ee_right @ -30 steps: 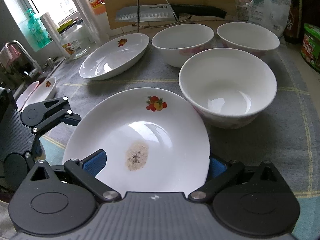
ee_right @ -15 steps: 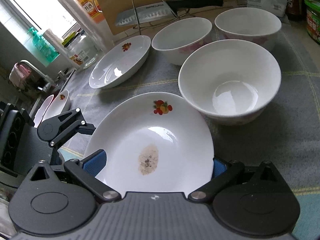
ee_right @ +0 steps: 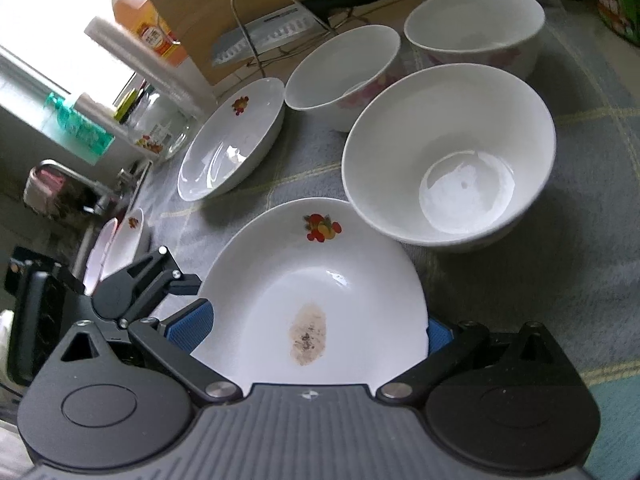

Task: Organize plates and bowls
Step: 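Lift the stained plate and carry it toward the plate by the sink, then lower the stained plate onto the other plate with the right gripper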

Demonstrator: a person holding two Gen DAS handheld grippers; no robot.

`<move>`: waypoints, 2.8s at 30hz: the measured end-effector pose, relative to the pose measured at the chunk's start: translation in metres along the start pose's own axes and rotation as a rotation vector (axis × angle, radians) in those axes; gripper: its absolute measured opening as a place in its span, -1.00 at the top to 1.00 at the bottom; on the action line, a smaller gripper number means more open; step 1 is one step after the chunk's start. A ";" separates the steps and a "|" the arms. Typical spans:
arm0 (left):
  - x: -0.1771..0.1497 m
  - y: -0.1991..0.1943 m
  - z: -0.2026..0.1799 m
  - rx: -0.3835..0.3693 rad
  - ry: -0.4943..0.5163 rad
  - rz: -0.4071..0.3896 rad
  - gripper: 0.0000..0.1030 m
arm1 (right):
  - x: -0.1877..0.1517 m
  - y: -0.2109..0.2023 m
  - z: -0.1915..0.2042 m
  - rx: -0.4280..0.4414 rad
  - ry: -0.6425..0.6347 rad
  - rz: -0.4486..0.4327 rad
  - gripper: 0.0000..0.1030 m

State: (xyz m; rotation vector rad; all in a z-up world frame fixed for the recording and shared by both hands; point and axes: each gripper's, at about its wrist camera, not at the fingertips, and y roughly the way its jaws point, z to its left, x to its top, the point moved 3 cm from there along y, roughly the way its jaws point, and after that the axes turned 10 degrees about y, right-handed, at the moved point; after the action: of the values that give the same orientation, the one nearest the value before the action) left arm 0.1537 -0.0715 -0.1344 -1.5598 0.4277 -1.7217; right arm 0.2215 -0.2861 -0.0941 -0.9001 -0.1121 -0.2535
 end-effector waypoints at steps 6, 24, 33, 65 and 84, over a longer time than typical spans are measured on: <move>0.000 -0.002 0.000 -0.001 -0.003 -0.002 -0.97 | -0.002 0.001 0.006 -0.024 -0.024 0.002 -1.00; -0.011 -0.046 0.002 0.006 -0.046 -0.004 -0.96 | -0.012 0.005 0.057 -0.029 -0.089 -0.005 -1.00; -0.031 -0.084 0.003 0.028 -0.077 0.000 -0.96 | -0.022 0.023 0.101 -0.022 -0.140 0.006 -1.00; -0.138 -0.211 0.017 0.190 -0.227 0.032 -0.96 | -0.032 0.135 0.252 0.038 -0.341 0.113 -1.00; -0.192 -0.242 0.050 0.246 -0.311 0.060 -0.96 | -0.026 0.211 0.312 0.038 -0.427 0.176 -1.00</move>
State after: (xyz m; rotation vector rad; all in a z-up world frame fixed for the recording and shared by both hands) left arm 0.1205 0.2371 -0.0915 -1.5806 0.0998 -1.3963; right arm 0.2553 0.0887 -0.0668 -0.9096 -0.4298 0.1075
